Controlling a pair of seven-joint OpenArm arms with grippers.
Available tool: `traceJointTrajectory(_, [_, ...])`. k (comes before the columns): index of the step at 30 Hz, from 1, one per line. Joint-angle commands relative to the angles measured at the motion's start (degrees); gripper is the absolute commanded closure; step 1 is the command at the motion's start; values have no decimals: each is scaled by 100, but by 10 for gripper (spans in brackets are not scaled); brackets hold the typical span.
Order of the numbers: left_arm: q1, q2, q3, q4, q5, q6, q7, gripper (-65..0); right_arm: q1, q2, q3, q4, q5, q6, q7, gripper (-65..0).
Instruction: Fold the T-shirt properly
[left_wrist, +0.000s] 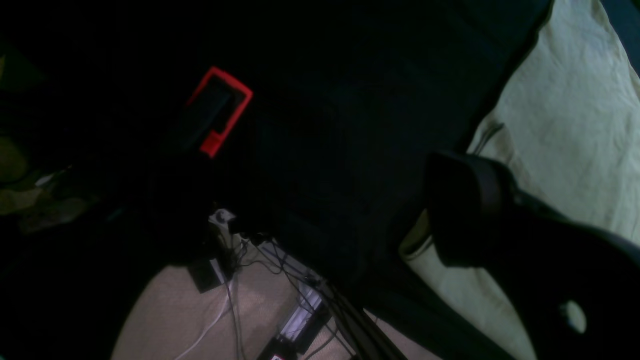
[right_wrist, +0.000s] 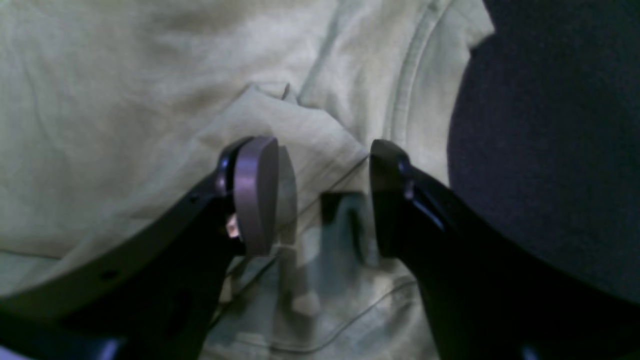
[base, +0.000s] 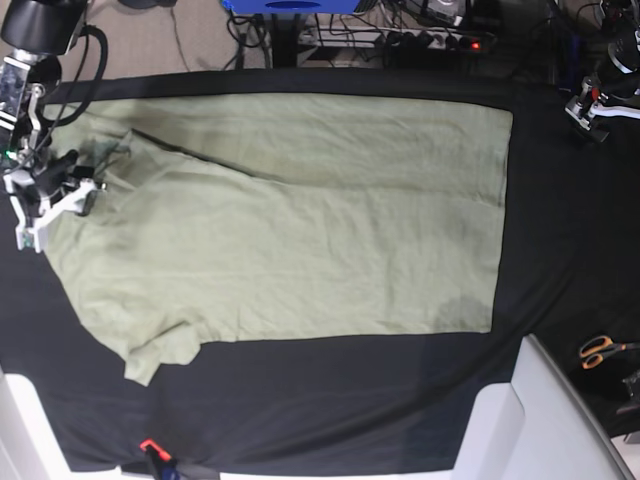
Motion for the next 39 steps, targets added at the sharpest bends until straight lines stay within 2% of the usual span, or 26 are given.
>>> traceJointTrajectory(1, [27, -107, -49, 72, -73, -21, -93, -650, 64, 81, 8, 78, 35, 23, 96, -278])
traceJointTrajectory(3, [27, -107, -49, 64, -73, -21, -93, -650, 64, 81, 8, 69, 35, 23, 96, -264])
traceJointTrajectory(4, [27, -107, -49, 64, -73, -21, -93, -650, 64, 81, 8, 69, 35, 23, 87, -228])
traceJointTrajectory(7, [27, -107, -49, 64, -73, -21, -93, -650, 117, 81, 8, -142, 44, 23, 87, -38])
traceJointTrajectory(8, [27, -98, -49, 64, -73, -21, -93, -650, 134, 81, 8, -221, 44, 23, 87, 0])
traceJointTrajectory(10, [27, -98, -49, 64, -73, -21, -93, -650, 178, 81, 25, -274, 53, 23, 87, -14])
traceJointTrajectory(39, [27, -81, -41, 64, -73, -21, -93, -650, 846, 72, -1, -274, 44, 23, 87, 0])
